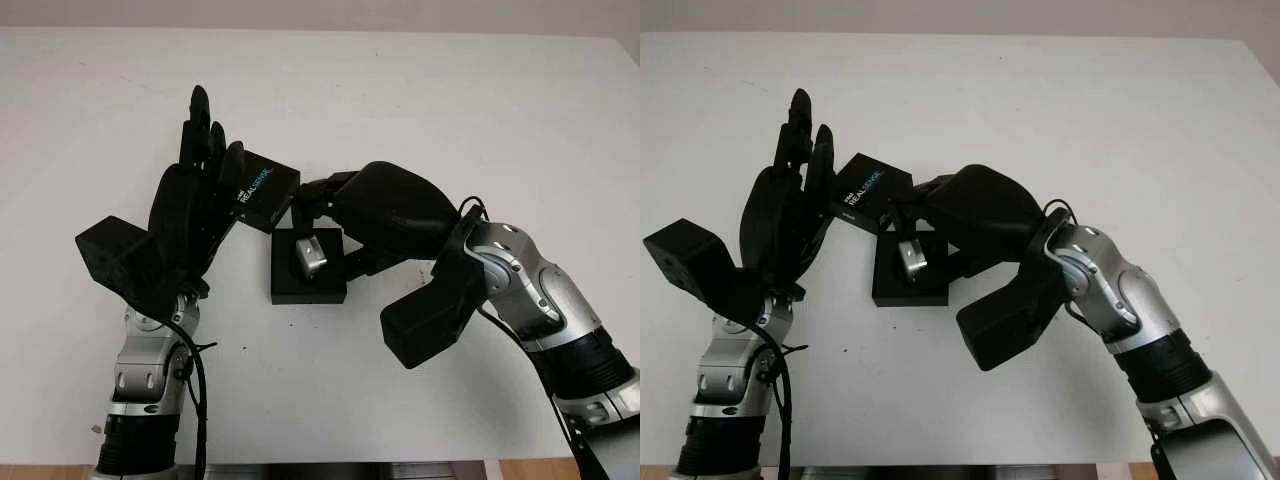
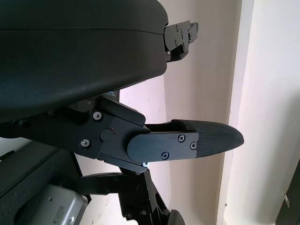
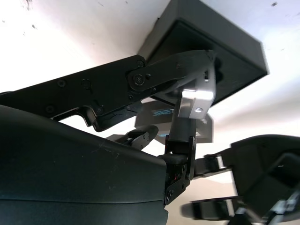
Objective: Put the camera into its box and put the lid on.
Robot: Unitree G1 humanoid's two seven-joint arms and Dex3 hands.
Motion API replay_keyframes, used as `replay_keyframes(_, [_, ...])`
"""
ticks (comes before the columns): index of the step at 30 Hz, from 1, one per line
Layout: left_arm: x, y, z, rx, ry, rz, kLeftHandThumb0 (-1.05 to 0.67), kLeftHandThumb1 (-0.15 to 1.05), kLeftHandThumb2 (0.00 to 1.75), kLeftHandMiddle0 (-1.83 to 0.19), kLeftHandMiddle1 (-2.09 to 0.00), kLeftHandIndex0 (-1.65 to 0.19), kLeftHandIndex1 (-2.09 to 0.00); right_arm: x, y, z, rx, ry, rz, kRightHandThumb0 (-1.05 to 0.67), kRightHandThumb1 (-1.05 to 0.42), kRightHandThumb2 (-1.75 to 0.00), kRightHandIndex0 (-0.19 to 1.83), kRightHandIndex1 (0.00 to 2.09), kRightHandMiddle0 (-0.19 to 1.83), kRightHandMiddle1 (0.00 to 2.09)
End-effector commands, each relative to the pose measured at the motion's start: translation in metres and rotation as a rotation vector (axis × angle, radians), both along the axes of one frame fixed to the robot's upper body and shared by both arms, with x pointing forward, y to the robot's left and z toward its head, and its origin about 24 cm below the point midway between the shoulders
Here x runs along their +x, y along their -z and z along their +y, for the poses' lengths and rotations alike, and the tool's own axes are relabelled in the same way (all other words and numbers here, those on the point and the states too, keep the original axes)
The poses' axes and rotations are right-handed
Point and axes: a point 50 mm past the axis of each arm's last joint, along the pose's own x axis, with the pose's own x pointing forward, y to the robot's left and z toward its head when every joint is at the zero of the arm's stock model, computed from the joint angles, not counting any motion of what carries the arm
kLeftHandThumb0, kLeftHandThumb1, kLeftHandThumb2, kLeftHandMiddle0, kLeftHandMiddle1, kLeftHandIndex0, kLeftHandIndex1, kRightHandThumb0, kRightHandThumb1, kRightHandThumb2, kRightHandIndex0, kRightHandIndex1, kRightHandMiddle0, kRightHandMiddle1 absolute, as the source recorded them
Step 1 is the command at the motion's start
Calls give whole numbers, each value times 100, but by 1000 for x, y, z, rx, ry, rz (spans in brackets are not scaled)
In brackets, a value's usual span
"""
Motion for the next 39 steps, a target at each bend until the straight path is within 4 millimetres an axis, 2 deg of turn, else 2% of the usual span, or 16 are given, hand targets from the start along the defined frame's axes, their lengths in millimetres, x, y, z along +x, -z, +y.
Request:
replay_keyframes(1, [-3, 1, -2, -1, -3, -5, -80, 105, 46, 19, 0, 19, 0, -5, 4, 3, -52, -26, 14, -47, -95, -4, 54, 9, 54, 146])
replay_keyframes(7, [-3, 1, -3, -7, -5, 2, -81, 105, 45, 19, 0, 19, 0, -5, -5, 2, -98, -37, 10, -42, -95, -5, 56, 9, 60, 147])
replay_keyframes(9, [-2, 2, -3, -5, -8, -1, -81, 105, 45, 19, 0, 19, 0, -4, -9, 1, -102, -38, 1, -40, -97, -6, 56, 9, 57, 164])
replay_keyframes(11, [-2, 2, -3, -1, -11, -6, -81, 105, 45, 19, 0, 19, 0, -3, -12, 0, -102, -40, -8, -39, -98, -6, 57, 8, 53, 172])
replay_keyframes(21, [-2, 2, -5, -16, -4, -4, -81, 105, 46, 19, 0, 19, 0, 1, -19, -8, -131, -45, -59, -41, -102, -6, 58, 8, 46, 183])
replay_keyframes(31, [-2, 2, -7, -22, -2, -3, -79, 105, 46, 19, 0, 19, 0, 5, -35, -16, -96, -50, -128, -43, -100, -5, 54, 5, 45, 171])
replay_keyframes(39, [0, 2, -7, -24, 0, 0, -80, 105, 45, 19, 0, 19, 0, 1, -51, -17, -119, -92, -239, -43, -101, -5, 51, 4, 42, 168])
